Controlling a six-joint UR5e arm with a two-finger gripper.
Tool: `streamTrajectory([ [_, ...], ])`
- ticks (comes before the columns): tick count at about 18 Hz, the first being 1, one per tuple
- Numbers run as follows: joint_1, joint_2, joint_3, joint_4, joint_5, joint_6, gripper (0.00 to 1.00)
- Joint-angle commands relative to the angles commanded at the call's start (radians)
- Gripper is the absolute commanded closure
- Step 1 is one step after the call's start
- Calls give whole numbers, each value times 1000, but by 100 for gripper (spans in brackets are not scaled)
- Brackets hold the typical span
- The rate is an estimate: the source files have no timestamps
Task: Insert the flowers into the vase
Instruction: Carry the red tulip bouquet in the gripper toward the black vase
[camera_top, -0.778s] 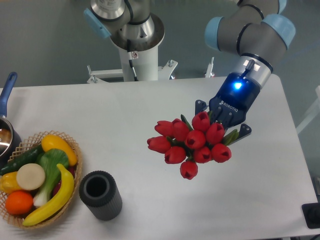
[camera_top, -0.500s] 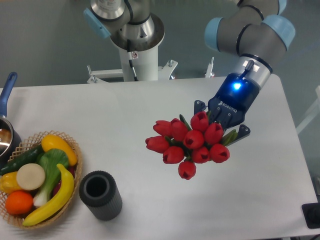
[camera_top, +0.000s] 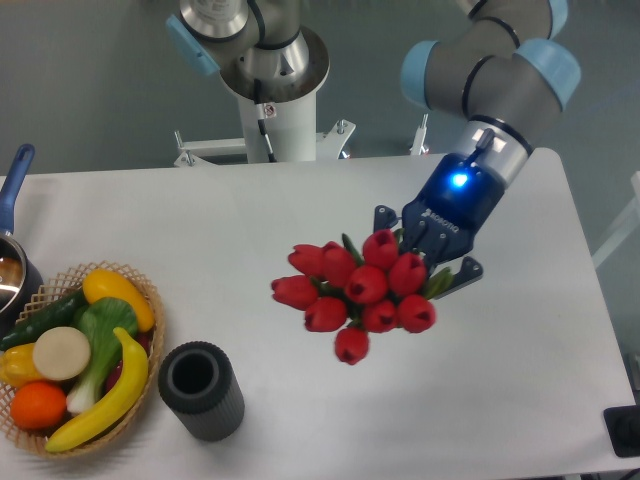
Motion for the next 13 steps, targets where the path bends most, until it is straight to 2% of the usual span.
streamTrajectory([
  [4, -6, 3, -9, -2, -129, -2, 70],
  [7, -6, 8, -38, 0, -163, 3, 70],
  [9, -6, 8, -41, 0, -241, 5, 70],
  [11, -8, 9, -72, 0, -304, 6, 71],
  [13, -14, 24, -94, -2, -319, 8, 71],
])
